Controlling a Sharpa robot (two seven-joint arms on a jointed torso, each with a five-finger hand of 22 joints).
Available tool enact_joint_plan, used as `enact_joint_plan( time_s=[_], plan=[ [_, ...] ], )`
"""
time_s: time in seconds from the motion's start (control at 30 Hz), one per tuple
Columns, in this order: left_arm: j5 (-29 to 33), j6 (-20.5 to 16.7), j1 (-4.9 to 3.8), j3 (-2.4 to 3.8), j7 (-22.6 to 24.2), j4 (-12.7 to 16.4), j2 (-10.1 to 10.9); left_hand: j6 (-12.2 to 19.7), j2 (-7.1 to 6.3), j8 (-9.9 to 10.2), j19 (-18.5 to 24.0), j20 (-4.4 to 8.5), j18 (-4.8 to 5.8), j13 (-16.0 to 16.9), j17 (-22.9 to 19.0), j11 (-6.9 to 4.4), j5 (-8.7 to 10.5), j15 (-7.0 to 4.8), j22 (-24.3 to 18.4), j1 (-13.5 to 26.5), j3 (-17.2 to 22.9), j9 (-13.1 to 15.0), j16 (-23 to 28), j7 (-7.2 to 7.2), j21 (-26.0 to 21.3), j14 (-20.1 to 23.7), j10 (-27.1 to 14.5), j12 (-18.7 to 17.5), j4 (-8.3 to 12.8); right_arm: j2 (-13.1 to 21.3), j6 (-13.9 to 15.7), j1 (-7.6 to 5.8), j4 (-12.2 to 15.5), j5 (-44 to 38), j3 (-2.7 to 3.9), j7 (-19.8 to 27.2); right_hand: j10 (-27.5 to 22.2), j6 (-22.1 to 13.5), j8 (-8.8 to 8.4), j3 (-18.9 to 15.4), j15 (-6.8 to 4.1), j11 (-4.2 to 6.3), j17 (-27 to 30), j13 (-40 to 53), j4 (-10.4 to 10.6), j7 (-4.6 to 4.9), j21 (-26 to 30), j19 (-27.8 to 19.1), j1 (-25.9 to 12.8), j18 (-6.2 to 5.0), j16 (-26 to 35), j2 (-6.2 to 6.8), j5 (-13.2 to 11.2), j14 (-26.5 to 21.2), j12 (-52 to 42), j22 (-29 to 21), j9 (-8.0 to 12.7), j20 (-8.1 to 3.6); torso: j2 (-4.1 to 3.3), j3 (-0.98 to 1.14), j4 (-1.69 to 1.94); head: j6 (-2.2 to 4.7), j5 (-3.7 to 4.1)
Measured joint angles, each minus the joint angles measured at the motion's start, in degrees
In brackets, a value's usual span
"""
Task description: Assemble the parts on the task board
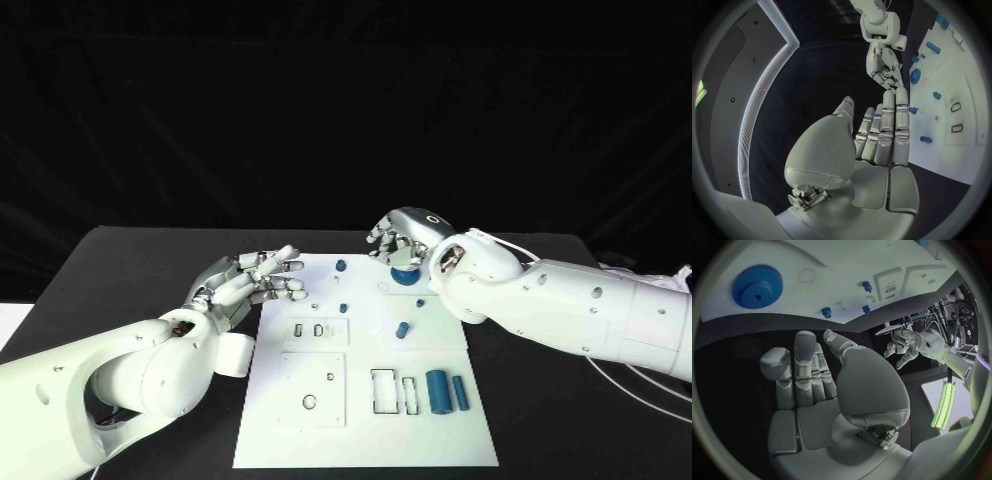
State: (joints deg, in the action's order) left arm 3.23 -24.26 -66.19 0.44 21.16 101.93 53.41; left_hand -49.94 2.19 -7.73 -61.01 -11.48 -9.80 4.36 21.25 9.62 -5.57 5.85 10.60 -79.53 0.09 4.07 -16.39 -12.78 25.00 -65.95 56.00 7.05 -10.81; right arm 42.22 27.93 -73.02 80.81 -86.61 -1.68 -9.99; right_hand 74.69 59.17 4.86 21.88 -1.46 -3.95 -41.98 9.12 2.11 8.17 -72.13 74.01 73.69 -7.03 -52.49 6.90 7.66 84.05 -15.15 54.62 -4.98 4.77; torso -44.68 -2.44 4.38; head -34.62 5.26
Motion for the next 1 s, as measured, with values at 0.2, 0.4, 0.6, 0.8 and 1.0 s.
enact_joint_plan(
  time_s=[0.2,0.4,0.6,0.8,1.0],
  plan=[
    [0.09,0.16,0.00,0.00,0.00,-0.11,0.03,0.00,0.30,0.00,0.21,0.21,0.01,0.00,0.17,0.00,0.00,-0.20,0.00,-0.30,0.10,0.00,0.00,0.00,0.00,0.20,0.00,0.00,0.39,5.50,-2.29,-0.54,3.10,7.56,0.07,-0.75,2.41,-3.51,-0.36,-5.45,-0.62,1.83,-23.69,22.94,2.10,-0.76,-6.52,4.61,-1.42,1.36,-20.03,1.42,4.59,-0.02,-22.39,10.63,0.35,-0.75,0.30,0.18,-0.48,0.25,0.06],
    [0.13,0.59,-0.01,0.00,0.00,-0.23,-0.14,0.00,0.30,0.00,0.34,0.09,0.01,0.00,0.28,0.00,0.00,-0.21,0.01,-0.30,0.20,0.00,0.00,0.00,0.24,0.21,0.00,0.00,0.51,7.09,-6.76,-0.59,3.00,10.93,0.05,-1.64,-1.02,-7.72,1.30,-10.38,0.02,0.60,-32.17,44.36,4.29,0.54,-8.91,5.42,-0.67,2.23,-26.62,0.67,6.88,-0.03,-41.46,14.32,-0.08,0.06,0.51,0.29,-0.75,0.40,0.18],
    [0.16,1.09,-0.01,0.00,0.00,-0.26,-0.21,0.00,0.30,0.00,0.42,0.00,0.01,0.01,0.36,0.00,0.00,-0.01,0.04,-0.30,0.25,0.00,0.00,0.00,0.24,0.40,0.00,0.00,0.56,6.47,-9.95,-0.53,1.37,11.35,0.03,-2.51,-0.82,-8.20,2.72,-11.21,0.02,0.40,-32.97,50.61,4.69,0.62,-9.61,5.62,0.65,2.22,-27.98,-0.59,8.88,-0.03,-46.53,15.77,-0.53,0.26,0.55,0.29,-0.81,0.55,0.44],
    [0.18,1.37,0.00,-0.01,0.00,-0.20,-0.19,0.00,0.30,0.00,0.42,0.00,0.01,0.01,0.41,0.00,0.00,-0.01,0.04,-0.30,0.25,0.00,0.00,0.00,0.24,0.40,0.00,0.00,0.56,4.98,-11.67,0.02,-0.28,11.22,0.02,-3.49,-0.82,-8.56,2.88,-11.21,0.02,0.40,-32.96,51.71,4.69,0.58,-9.61,5.62,1.22,2.23,-28.06,-0.47,9.19,-0.03,-47.13,15.88,-0.58,0.26,0.55,0.25,-0.72,0.59,0.66],
    [0.19,1.49,0.01,-0.01,0.00,-0.19,-0.12,0.00,0.30,0.00,0.42,0.00,0.01,0.01,0.41,0.00,0.00,-0.01,0.04,-0.30,0.25,0.00,0.00,0.00,0.24,0.40,0.00,0.00,0.56,3.86,-12.30,0.34,-1.59,10.73,0.01,-4.65,-0.82,-9.09,3.32,-11.61,0.45,0.40,-32.96,52.40,4.76,0.68,-9.83,5.61,1.45,2.22,-28.32,-0.70,7.76,-0.02,-47.41,16.01,-0.66,0.26,0.57,0.22,-0.70,0.53,0.57]
  ],
)
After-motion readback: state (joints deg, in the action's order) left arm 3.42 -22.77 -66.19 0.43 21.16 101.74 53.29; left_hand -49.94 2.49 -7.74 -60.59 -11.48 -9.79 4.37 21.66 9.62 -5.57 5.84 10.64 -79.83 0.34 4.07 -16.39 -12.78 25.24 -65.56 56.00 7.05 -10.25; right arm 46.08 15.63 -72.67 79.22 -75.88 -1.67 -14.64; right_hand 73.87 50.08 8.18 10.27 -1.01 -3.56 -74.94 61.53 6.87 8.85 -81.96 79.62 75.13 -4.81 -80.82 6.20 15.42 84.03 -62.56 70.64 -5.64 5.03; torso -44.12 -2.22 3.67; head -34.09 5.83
